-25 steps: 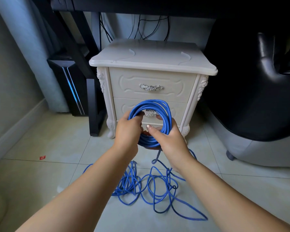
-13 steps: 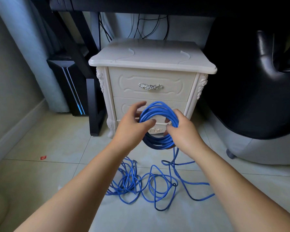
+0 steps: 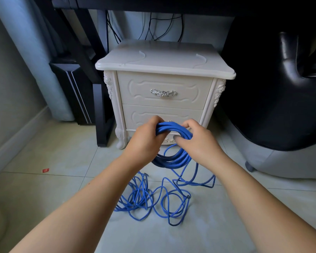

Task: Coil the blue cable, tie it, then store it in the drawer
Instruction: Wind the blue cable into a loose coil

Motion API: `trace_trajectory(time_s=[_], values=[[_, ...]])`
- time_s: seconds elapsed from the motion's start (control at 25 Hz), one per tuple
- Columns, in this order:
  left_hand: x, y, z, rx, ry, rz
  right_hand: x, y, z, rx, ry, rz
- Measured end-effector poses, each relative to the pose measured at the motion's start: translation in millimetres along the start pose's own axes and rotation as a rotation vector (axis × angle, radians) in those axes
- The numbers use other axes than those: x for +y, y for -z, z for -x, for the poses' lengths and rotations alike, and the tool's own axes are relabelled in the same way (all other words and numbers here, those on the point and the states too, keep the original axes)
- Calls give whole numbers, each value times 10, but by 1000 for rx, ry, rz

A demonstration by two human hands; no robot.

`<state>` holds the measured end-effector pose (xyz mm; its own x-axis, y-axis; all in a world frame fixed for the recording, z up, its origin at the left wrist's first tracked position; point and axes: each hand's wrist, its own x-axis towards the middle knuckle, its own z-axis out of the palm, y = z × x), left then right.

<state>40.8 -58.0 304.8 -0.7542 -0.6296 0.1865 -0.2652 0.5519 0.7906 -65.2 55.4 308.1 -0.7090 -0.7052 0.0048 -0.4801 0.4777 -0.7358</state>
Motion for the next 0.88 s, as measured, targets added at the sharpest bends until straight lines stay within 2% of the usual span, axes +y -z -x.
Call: trace_trajectory(time_s=[0.08,0.2,0.4,0.48,0.6,0.72,0.88], values=[[-4,8,-9,57,115,152,4,-7,37,-96,-82,-229],[7,-14,0,130,212,306,-12,-51,84,-149,-155,-330],[31,-81,-16,287,370,555,-70,-221,127,46,-187,-551],[39,-134,1,338,432,604,-91,-338,164,75,-177,-591],[82,-245,74,294,472,731,-92,-371,123,124,-219,-734],[62,-234,83,140,439,570,-28,-232,34,192,-209,-648],[25,-69,49,36,334,349,-49,-30,23,138,-63,-335]])
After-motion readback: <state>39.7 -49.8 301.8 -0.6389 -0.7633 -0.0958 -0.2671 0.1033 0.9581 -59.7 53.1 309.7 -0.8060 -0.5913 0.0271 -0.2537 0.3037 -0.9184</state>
